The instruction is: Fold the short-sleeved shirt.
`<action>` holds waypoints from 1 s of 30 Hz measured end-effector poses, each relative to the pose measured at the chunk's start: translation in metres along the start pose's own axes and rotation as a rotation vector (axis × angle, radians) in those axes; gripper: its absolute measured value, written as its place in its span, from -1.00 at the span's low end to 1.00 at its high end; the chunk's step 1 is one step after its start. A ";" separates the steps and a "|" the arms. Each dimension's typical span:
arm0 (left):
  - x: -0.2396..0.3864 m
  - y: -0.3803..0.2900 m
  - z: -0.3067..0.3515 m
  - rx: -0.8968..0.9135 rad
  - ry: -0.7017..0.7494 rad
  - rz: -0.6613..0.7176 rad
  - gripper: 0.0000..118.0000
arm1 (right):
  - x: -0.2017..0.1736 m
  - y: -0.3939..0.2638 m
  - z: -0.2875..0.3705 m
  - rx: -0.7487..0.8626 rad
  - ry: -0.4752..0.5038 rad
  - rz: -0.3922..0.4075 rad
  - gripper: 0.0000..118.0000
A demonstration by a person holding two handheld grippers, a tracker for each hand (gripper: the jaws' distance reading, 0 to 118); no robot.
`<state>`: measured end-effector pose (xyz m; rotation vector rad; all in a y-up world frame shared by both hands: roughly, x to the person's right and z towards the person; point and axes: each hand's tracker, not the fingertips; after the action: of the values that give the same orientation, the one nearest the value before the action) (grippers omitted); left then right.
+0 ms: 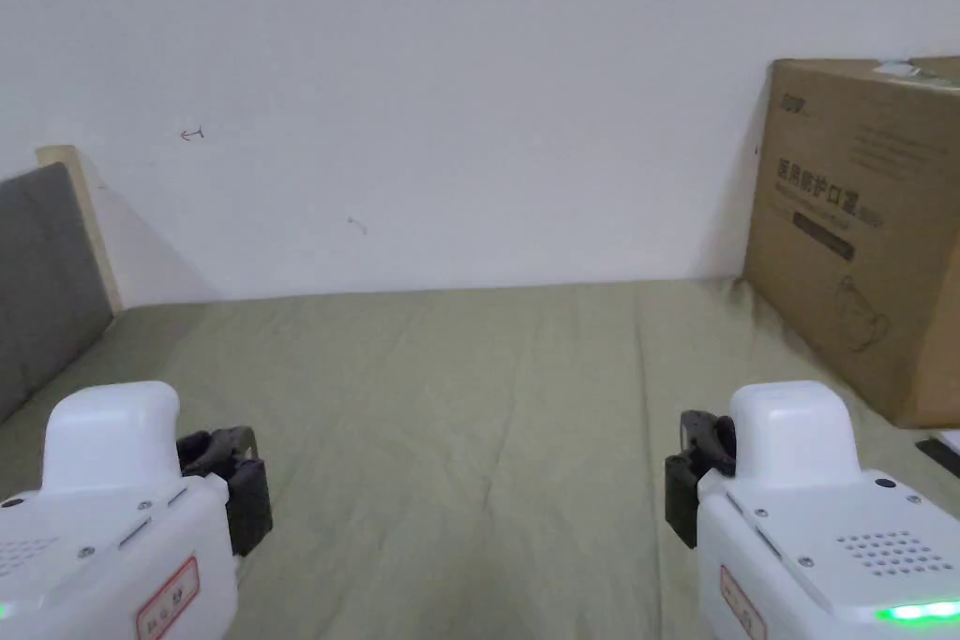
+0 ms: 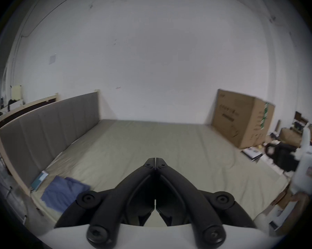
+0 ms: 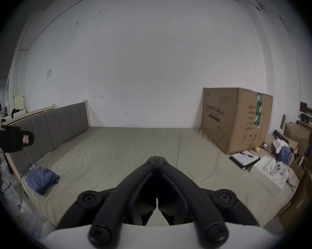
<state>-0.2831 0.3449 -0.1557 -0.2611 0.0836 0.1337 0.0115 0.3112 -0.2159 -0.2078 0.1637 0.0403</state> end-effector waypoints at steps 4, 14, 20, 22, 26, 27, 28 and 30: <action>0.031 0.024 -0.003 0.075 0.013 -0.060 0.13 | 0.007 0.022 0.005 0.023 0.004 -0.002 -0.32; 0.052 0.004 0.007 0.004 0.188 -0.077 0.95 | 0.022 0.013 0.023 -0.010 -0.037 -0.060 1.00; 0.056 -0.016 0.016 0.007 0.103 -0.112 0.95 | 0.026 0.010 0.027 -0.016 -0.036 -0.087 1.00; 0.054 -0.014 0.020 -0.003 0.089 -0.043 0.95 | 0.027 0.010 0.029 -0.016 -0.032 -0.089 1.00; 0.061 -0.010 0.023 0.010 0.159 -0.056 0.95 | 0.026 0.009 0.031 -0.017 -0.034 -0.084 1.00; 0.063 -0.009 0.024 0.017 0.178 -0.069 0.95 | 0.027 0.009 0.031 -0.022 -0.033 -0.080 1.00; 0.064 -0.008 0.025 0.007 0.183 -0.075 0.95 | 0.026 0.009 0.032 -0.025 -0.033 -0.076 1.00; 0.066 -0.010 0.027 0.006 0.193 -0.078 0.95 | 0.026 0.008 0.033 -0.023 -0.035 -0.078 1.00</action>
<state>-0.2144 0.3507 -0.1340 -0.2709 0.2656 0.0308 0.0418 0.3269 -0.1896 -0.2360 0.1202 -0.0322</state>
